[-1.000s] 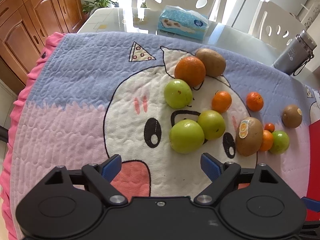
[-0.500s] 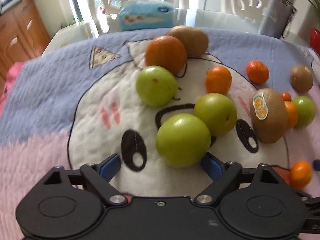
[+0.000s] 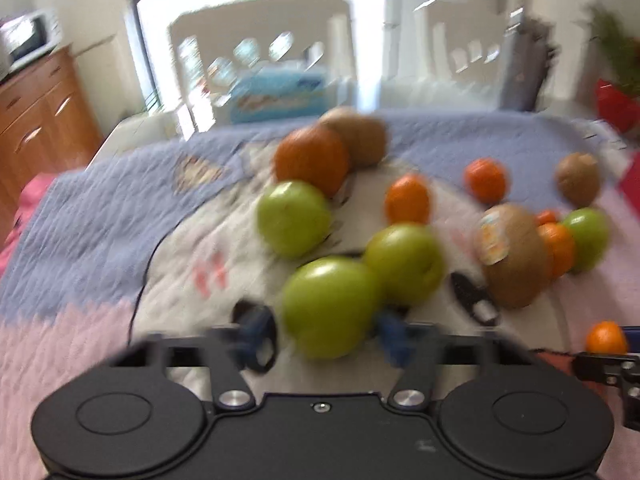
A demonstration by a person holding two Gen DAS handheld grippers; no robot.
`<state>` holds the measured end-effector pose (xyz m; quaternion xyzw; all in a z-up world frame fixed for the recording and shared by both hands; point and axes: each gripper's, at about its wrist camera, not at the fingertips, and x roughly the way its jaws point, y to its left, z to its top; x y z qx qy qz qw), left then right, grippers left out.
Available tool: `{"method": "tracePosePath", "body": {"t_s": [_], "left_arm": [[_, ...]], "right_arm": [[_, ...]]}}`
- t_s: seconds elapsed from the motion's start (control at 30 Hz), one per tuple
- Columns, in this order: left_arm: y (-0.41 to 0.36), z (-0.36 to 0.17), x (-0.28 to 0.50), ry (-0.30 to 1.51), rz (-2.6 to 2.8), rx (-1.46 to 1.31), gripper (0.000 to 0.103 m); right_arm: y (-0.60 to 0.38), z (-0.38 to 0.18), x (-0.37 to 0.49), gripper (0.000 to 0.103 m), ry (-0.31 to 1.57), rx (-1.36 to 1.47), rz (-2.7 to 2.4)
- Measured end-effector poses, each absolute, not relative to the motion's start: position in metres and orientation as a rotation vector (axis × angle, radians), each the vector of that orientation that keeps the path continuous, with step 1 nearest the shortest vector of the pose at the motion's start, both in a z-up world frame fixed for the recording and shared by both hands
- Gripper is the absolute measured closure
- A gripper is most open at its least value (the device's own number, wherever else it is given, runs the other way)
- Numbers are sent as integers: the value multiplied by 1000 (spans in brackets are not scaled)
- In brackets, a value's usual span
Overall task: Organize fruits
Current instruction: 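Close the left tool on the green apple while the right tool grips the tangerine, then carry the green apple in the left tool over the red box while the right tool carries the tangerine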
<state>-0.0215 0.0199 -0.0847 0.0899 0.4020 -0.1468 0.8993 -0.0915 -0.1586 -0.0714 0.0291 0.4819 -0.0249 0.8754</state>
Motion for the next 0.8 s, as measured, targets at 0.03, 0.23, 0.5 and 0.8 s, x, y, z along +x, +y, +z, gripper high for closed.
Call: {"method": "tracePosePath", "body": {"t_s": [0.03,0.23,0.5,0.8], "left_arm": [[19,-84,-21,831,-314,192,44],[21,-66,-31,812,-291,122,44],[-17,-17,-40,786,-270,91,44],[-127,40,-37,703,-462,116,44]], "right_arm": [[-161,-69,-92,66,1006,66,-38],[-177,-54,-99,66,966,119,29],[-220,-18,-101,66,899,174,23],[-310,27,-108,66,783,246,-41]]}}
